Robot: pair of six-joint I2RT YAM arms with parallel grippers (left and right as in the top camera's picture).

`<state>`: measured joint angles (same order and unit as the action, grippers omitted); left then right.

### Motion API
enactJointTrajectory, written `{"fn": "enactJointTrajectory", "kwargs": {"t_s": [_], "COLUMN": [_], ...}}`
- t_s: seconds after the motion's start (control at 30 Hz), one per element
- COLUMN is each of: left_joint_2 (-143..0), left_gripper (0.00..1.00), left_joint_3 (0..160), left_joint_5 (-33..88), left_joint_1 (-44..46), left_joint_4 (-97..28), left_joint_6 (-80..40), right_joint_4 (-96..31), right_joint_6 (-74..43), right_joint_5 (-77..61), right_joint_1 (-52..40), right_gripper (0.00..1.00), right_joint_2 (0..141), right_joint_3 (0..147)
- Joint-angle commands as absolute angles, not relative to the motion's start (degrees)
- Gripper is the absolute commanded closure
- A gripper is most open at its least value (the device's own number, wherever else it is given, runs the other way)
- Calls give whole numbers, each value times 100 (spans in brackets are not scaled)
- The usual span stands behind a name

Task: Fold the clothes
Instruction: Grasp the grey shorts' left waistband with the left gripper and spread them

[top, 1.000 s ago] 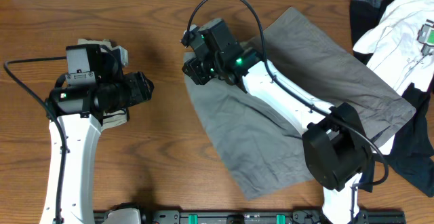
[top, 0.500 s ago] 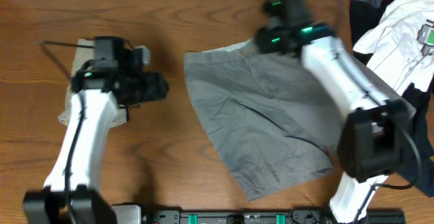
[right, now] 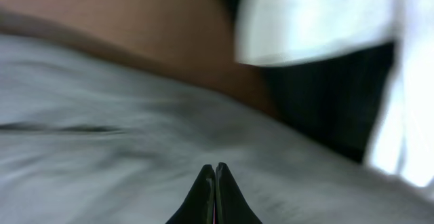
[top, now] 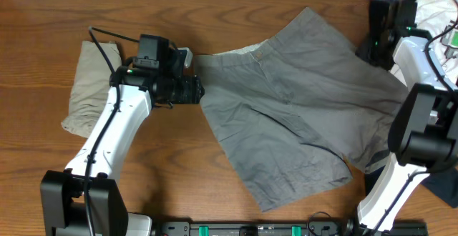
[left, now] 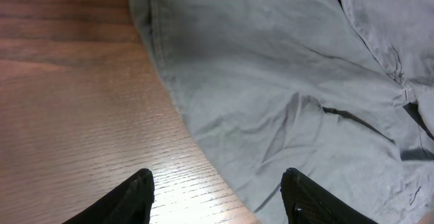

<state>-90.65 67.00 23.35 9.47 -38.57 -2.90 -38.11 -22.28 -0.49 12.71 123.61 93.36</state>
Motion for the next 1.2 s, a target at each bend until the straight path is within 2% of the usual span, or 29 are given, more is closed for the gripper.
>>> {"fn": "enactJointTrajectory", "kwargs": {"t_s": [0.0,0.2,0.43,0.77,0.93,1.0,1.1,1.17], "left_joint_2": [-9083,-9238,-9323,-9323,-9323,-9323,-9323,-9325], "left_gripper": [38,38,39,39,39,39,38,38], "left_joint_3": [6783,6783,6783,6783,6783,6783,6783,6783], "left_joint_5": [2287,2290,2294,2290,2292,2292,2292,2292], "left_joint_1": [1052,1179,1236,1236,1236,1236,1236,1236], "left_joint_4": [-3726,-3393,-3623,-3677,-3680,-3680,-3673,-3642], "left_joint_6": [-167,-176,-176,-174,-176,-176,-176,-176], "right_joint_4": [-3798,-3975,-4182,-4003,-4005,-3981,-3997,-4163], "right_joint_6": [-2397,-2349,-2213,-1380,-1061,-976,-799,-803], "right_joint_5": [746,1227,2314,3426,2097,954,-1280,-2217], "right_joint_1": [1634,2123,2622,3203,3229,3223,3214,3190], "right_gripper": [96,95,99,98,93,91,83,81], "right_joint_2": [12302,12514,12960,12302,11939,11795,11631,11614], "right_joint_3": [9369,9362,9362,9725,9913,9922,9922,9922]}}
